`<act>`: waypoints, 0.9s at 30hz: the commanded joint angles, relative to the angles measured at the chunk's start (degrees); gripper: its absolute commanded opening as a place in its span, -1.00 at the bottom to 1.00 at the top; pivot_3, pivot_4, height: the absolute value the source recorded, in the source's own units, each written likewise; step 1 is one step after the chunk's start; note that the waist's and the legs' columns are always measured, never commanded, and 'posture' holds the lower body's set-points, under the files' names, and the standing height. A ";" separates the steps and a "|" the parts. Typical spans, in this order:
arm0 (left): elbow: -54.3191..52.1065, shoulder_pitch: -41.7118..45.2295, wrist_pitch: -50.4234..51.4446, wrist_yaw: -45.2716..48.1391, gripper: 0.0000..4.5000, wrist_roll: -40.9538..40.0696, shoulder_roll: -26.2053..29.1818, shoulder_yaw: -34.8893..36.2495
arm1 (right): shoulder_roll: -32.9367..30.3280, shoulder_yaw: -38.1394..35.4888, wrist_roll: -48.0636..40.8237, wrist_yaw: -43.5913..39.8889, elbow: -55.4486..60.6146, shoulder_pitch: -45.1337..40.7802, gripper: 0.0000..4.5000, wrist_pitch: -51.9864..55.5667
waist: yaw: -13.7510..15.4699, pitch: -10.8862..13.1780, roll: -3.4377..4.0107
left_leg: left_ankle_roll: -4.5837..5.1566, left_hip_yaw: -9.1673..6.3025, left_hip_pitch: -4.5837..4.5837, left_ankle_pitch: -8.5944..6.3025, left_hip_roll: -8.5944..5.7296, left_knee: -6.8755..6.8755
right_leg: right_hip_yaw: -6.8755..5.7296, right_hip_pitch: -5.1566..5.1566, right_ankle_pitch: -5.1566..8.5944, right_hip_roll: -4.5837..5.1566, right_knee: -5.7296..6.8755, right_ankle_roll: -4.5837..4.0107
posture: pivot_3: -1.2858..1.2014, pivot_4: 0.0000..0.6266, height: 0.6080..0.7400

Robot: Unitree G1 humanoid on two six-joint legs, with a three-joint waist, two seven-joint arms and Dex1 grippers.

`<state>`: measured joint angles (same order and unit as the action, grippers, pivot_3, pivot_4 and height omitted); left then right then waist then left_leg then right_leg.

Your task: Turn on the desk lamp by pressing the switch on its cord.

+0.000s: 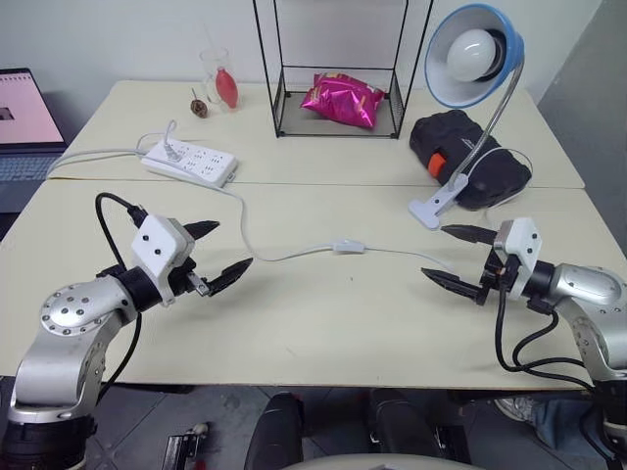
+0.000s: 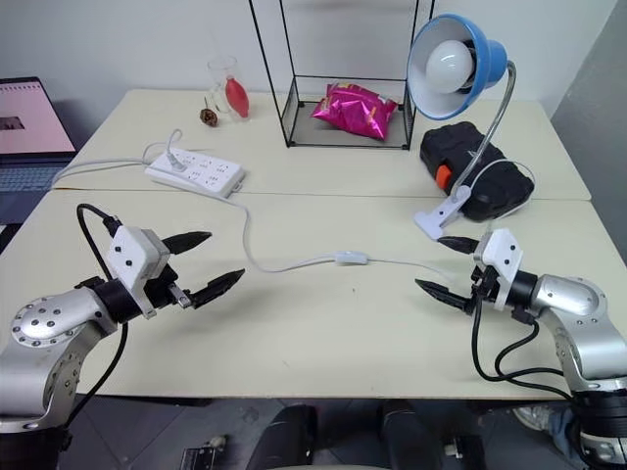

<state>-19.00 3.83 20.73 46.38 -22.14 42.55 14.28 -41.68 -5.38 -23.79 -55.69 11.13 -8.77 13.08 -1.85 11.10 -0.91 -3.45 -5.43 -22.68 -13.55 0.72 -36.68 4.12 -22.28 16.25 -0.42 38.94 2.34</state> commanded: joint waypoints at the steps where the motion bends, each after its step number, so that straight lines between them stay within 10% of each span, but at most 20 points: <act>1: 1.65 3.90 -1.23 1.44 0.95 -0.72 -0.70 -2.34 | -0.64 -0.72 -1.78 0.95 4.85 0.02 1.00 3.46 | 0.02 0.00 0.00 | 0.00 0.00 0.00 0.00 0.00 -0.01 | 0.00 0.00 0.00 0.00 0.00 0.00 | 0.03 -0.52 1.00; 27: 48.95 39.79 5.97 18.34 0.95 2.54 -19.31 -23.45 | 3.15 3.16 -6.15 23.10 31.20 0.56 1.00 32.69 | 0.01 0.00 -0.02 | 0.00 -0.21 -0.25 0.00 -0.05 -0.17 | -0.11 -0.07 -0.04 -0.12 0.00 0.07 | 0.03 -0.52 1.00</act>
<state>27.90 41.43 27.87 63.46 -20.40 23.98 -8.77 -38.33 -1.48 -29.55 -33.29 39.64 -8.15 45.70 -1.84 11.09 -0.93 -3.45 -5.65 -22.92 -13.55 0.66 -36.85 4.01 -22.35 16.21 -0.54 38.94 2.42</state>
